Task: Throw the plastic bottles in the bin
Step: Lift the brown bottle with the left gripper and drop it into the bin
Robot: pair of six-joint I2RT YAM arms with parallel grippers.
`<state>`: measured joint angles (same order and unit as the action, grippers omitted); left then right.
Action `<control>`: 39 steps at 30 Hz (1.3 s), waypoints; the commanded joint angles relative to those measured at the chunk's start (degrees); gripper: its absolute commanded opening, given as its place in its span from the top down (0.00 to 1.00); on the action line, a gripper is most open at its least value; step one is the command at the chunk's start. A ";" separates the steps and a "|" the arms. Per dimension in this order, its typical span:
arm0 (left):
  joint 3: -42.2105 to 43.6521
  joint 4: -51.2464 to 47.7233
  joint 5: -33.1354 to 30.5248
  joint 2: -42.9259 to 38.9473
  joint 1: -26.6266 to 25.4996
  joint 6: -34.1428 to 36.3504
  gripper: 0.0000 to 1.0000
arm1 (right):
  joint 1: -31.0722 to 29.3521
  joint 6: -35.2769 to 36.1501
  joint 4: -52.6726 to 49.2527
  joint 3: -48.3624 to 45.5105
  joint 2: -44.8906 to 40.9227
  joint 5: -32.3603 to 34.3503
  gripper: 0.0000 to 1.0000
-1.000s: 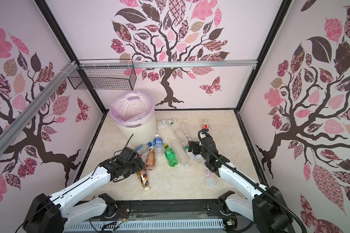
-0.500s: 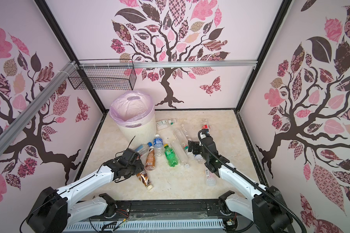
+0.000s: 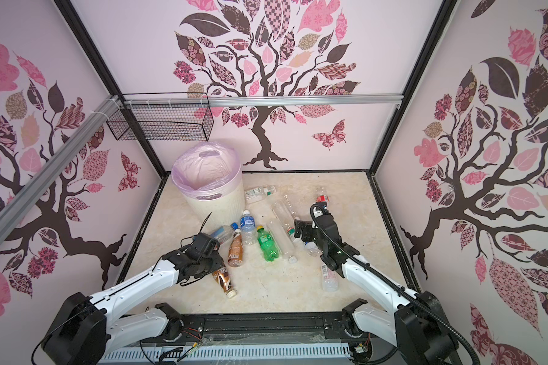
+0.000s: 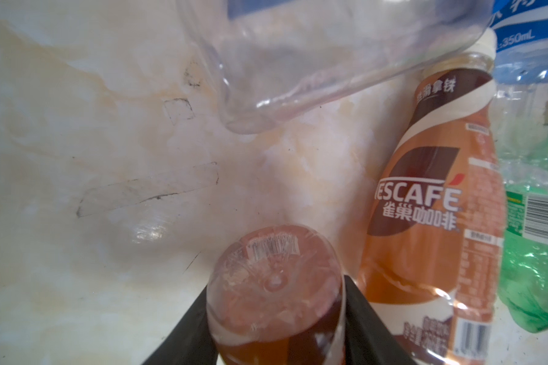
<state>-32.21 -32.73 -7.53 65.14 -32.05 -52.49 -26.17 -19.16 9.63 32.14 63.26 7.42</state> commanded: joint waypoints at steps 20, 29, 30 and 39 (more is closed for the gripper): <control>-19.37 -20.77 -12.92 -12.77 -0.13 8.87 0.59 | -0.59 -3.37 -6.79 6.44 -0.47 -5.86 0.01; -45.36 -25.70 -22.15 -6.16 -0.17 18.74 0.59 | -4.47 -4.11 -16.57 21.16 1.41 -6.98 0.01; -48.76 -25.84 -23.67 -4.33 -0.12 20.76 0.59 | -4.84 -4.26 -17.05 22.82 2.02 -7.35 0.00; -74.86 -10.08 -36.83 12.48 0.32 42.84 0.58 | -7.54 -4.66 -19.10 32.39 6.58 -10.73 0.00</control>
<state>-101.69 -50.76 -37.91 74.63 -32.01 -20.60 -33.30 -23.20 -6.66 62.06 68.77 -1.52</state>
